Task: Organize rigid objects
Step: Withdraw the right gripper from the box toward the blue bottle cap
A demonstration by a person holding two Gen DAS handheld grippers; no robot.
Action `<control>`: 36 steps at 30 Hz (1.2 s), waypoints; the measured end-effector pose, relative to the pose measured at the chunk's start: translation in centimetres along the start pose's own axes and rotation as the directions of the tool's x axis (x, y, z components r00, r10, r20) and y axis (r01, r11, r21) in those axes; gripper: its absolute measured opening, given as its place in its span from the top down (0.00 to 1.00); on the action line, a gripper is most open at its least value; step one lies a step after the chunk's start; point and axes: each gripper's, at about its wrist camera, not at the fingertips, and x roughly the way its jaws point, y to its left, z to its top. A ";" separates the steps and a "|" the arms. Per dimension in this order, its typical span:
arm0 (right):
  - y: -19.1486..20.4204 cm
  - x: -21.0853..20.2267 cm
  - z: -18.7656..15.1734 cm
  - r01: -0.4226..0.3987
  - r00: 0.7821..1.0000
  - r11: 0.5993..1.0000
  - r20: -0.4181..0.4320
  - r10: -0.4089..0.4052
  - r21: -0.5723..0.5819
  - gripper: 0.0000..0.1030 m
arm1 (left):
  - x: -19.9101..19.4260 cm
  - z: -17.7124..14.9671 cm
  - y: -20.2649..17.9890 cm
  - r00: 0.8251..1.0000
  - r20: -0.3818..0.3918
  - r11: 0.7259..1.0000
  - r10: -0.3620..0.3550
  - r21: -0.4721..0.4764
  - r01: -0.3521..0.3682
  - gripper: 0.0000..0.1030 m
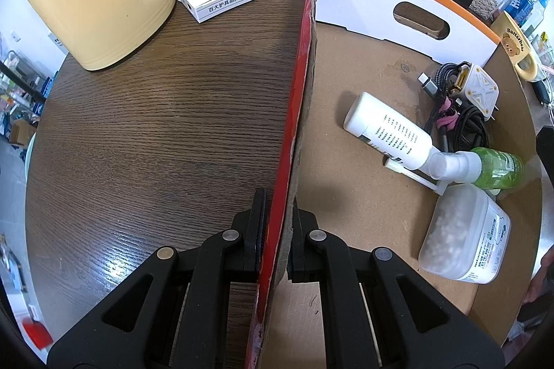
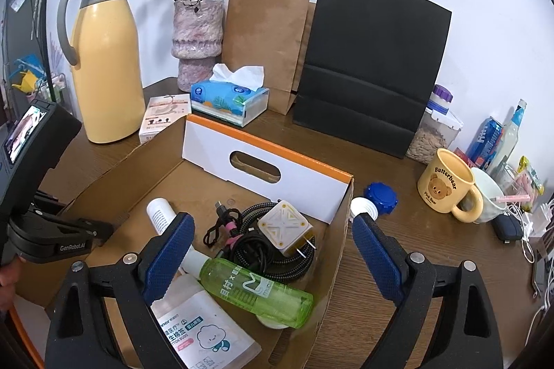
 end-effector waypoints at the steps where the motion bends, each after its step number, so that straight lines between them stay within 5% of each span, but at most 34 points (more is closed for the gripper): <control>1: 0.0 0.0 0.0 0.001 1.000 1.000 0.000 -0.001 0.001 0.07 | 0.0 0.0 0.0 1.000 0.000 1.000 0.000 0.000 0.000 0.96; 17: -2.1 -0.7 0.1 0.038 0.999 0.999 0.016 -0.039 0.039 0.07 | 0.0 0.0 0.0 1.000 0.000 1.000 0.000 -0.001 0.000 0.96; 36: -10.8 0.7 -0.3 0.148 0.989 0.980 -0.040 -0.144 0.132 0.07 | 0.0 0.0 0.0 1.000 0.000 1.000 0.000 0.000 0.000 0.96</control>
